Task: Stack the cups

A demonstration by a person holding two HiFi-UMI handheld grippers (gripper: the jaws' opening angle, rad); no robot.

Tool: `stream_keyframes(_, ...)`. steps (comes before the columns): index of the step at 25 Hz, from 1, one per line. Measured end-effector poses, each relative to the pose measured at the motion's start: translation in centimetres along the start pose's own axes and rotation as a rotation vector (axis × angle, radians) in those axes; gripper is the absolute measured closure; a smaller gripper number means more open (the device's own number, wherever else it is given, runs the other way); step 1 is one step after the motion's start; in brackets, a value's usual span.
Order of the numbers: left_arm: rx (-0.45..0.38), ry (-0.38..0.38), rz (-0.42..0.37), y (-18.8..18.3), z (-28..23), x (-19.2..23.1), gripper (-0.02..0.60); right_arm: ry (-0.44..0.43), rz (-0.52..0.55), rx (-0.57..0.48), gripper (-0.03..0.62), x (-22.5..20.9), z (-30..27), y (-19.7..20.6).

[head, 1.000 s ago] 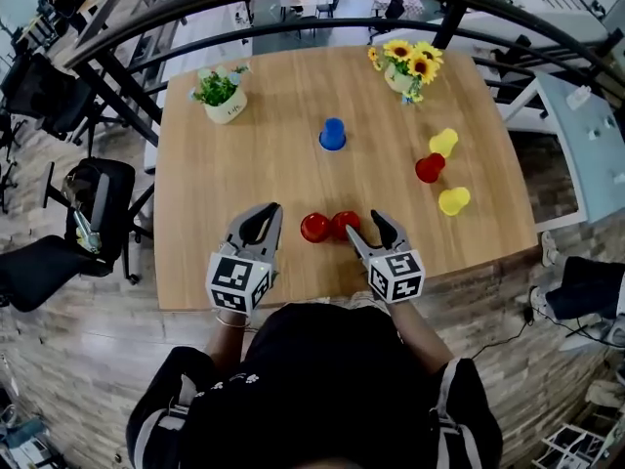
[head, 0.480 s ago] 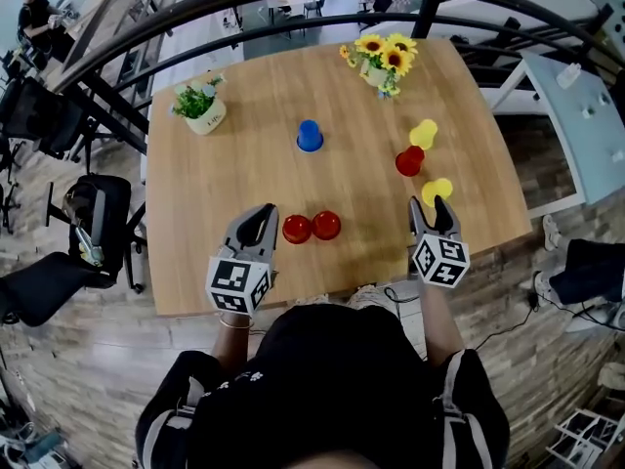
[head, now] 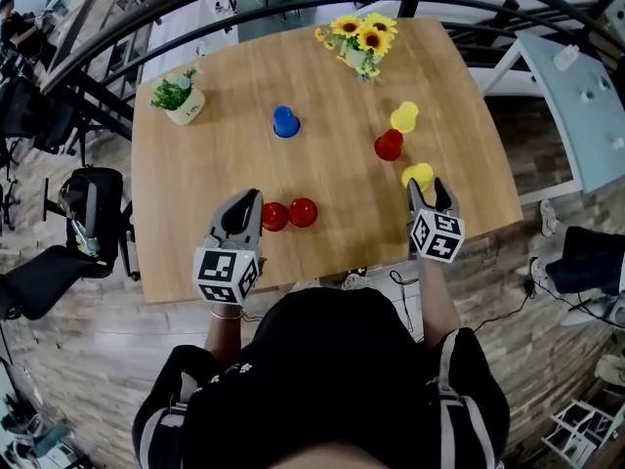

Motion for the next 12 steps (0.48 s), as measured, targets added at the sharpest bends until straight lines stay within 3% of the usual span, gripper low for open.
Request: stream_keyframes(12, 0.010, -0.064, -0.015, -0.6, -0.3, 0.0, 0.560, -0.004, 0.008, 0.061, 0.342, -1.5, -3.7, 1.0)
Point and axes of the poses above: the fingertips, and each gripper's own axes: z backward along the fingers, x to its left, y out of its underside, the point moved 5 cm from there along z, backward along the fingers, and after that the axes turned 3 degrees about -x, right-handed, at the moved point
